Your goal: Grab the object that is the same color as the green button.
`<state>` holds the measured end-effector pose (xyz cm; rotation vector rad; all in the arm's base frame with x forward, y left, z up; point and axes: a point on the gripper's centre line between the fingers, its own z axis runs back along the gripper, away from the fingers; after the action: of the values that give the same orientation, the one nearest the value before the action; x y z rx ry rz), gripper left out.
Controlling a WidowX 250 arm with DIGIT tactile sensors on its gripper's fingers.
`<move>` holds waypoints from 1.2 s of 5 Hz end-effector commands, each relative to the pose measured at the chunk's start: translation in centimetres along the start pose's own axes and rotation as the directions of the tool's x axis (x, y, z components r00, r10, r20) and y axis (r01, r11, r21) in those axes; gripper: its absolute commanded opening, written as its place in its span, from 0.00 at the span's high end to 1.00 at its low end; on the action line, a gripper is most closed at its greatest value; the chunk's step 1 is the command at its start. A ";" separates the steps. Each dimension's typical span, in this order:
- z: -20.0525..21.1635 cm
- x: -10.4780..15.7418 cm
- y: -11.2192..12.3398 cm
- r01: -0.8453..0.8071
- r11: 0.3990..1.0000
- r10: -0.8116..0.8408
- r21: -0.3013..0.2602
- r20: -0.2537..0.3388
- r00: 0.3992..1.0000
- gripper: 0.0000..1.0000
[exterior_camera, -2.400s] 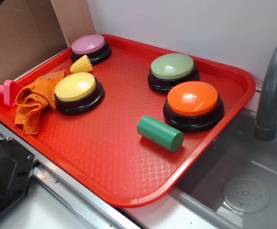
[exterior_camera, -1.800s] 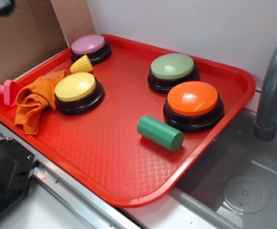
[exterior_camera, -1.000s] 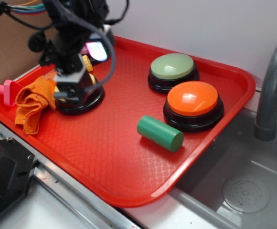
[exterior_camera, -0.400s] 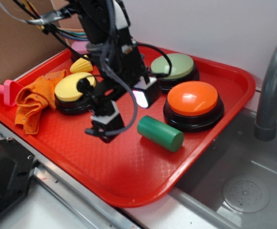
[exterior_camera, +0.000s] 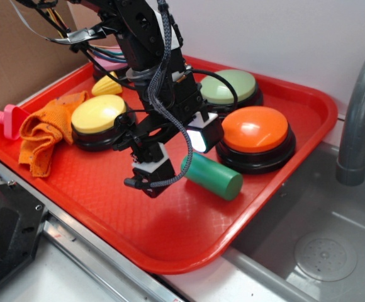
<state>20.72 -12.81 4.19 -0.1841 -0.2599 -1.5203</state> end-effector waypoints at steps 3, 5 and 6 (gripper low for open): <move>-0.7 0.8 -1.9 -0.018 1.000 0.017 0.024 0.050 0.999 0.00; -1.0 1.1 -1.7 -0.080 0.997 0.079 0.011 0.057 0.995 1.00; -1.0 1.2 -1.6 -0.122 0.993 0.121 0.000 0.076 0.990 1.00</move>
<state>19.38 -13.76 2.54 -0.2583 -0.2705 -1.3911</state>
